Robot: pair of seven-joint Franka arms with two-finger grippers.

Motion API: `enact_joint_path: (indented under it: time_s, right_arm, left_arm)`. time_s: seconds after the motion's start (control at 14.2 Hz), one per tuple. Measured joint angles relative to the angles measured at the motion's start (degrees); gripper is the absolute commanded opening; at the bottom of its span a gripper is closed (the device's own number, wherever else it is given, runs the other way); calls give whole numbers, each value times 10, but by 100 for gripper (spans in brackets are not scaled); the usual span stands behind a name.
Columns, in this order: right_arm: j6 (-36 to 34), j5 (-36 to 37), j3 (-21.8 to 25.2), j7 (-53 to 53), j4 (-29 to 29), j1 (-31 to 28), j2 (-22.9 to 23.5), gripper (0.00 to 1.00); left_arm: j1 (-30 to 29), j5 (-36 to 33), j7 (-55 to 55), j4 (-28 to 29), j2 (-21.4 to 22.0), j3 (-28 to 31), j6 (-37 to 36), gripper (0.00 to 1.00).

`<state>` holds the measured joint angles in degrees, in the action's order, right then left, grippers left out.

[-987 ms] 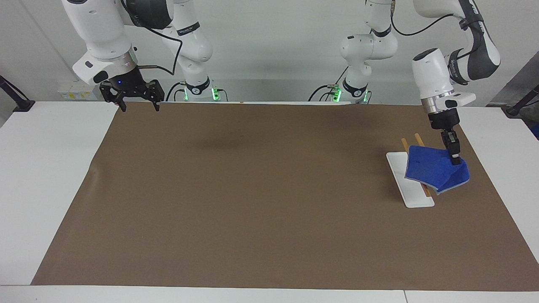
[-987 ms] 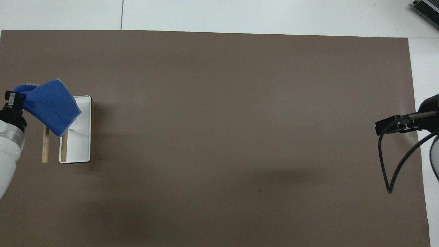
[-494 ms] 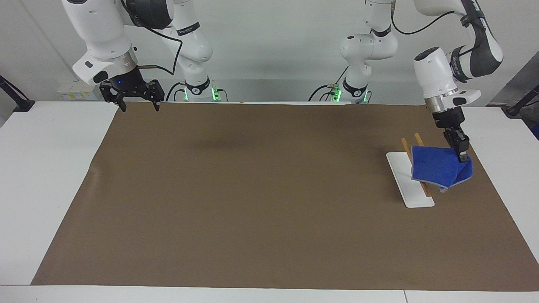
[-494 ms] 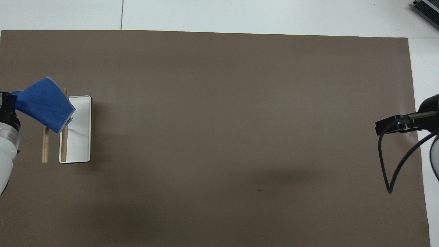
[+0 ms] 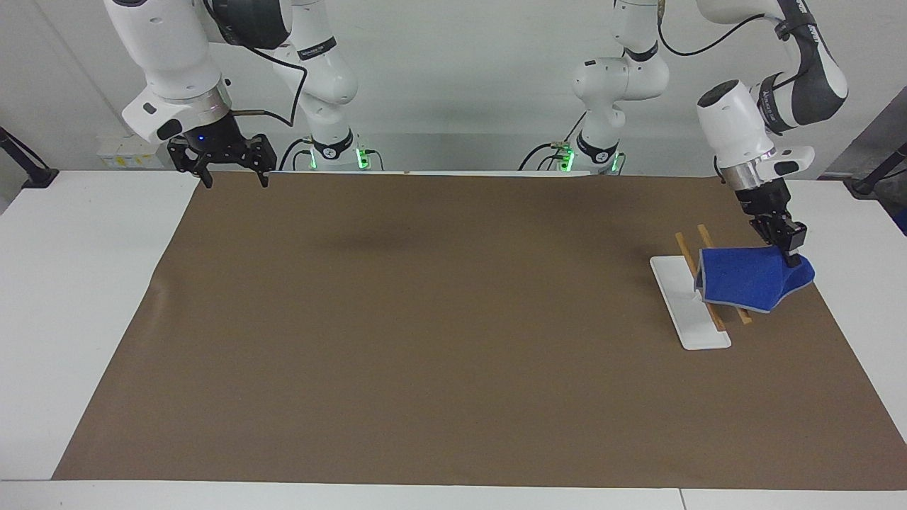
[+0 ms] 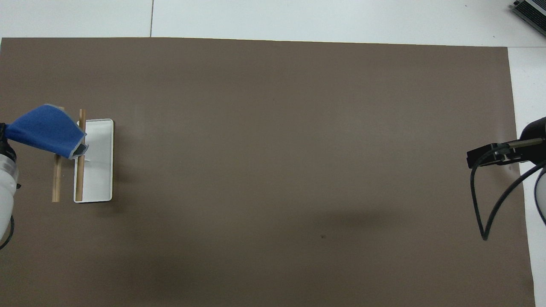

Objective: Right arm passes towel to left arm to hang
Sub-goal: 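Lower the towel with the left gripper onto the rack's rod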

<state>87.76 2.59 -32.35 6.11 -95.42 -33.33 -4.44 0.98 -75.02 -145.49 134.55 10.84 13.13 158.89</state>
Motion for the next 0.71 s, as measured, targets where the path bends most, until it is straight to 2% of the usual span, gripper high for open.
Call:
enact_joint_path:
  time_s: [0.71]
  right_arm:
    - [0, 0, 0, 0, 0, 0, 0, 100]
  left_arm:
    - [2, -1, -84, 17, -5, -7, -3, 0]
